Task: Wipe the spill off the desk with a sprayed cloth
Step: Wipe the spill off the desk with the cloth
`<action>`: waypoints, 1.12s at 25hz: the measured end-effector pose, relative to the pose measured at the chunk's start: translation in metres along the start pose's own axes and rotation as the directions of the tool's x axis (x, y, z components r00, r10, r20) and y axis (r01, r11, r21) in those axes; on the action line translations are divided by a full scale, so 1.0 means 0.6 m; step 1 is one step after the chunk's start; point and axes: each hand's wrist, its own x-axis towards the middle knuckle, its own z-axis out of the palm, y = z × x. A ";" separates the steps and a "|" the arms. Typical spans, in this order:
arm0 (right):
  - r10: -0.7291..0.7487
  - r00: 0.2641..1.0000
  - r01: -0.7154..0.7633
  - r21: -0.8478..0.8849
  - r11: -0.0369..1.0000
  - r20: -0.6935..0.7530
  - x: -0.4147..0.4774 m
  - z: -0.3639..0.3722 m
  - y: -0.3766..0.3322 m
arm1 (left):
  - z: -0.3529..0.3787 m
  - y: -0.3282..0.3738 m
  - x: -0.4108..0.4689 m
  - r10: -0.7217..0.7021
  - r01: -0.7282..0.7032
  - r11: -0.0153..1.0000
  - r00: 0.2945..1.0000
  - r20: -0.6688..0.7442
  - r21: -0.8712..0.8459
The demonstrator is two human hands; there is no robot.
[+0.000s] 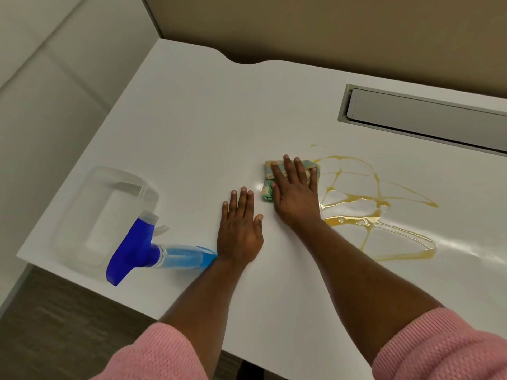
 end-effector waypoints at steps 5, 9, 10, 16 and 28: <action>-0.004 1.000 0.004 0.017 1.000 -0.004 -0.012 0.002 0.002 | -0.001 0.000 0.000 0.000 0.000 1.000 1.000 0.000 -0.008; 0.010 0.999 -0.009 0.027 1.000 -0.040 -0.071 0.005 0.012 | -0.001 0.001 -0.002 0.014 -0.014 1.000 1.000 0.000 -0.005; 0.013 0.999 -0.011 0.030 0.999 -0.048 -0.095 0.005 0.016 | -0.001 0.000 -0.002 0.018 -0.018 1.000 1.000 0.000 -0.004; 0.060 0.993 -0.056 0.043 0.997 -0.101 -0.244 -0.005 0.046 | -0.008 0.003 -0.003 0.029 -0.029 0.999 1.000 0.006 -0.042; 0.131 0.987 -0.135 -0.032 0.990 -0.096 -0.362 -0.015 0.087 | -0.019 0.122 -0.022 0.385 -0.380 0.917 0.923 0.018 -0.123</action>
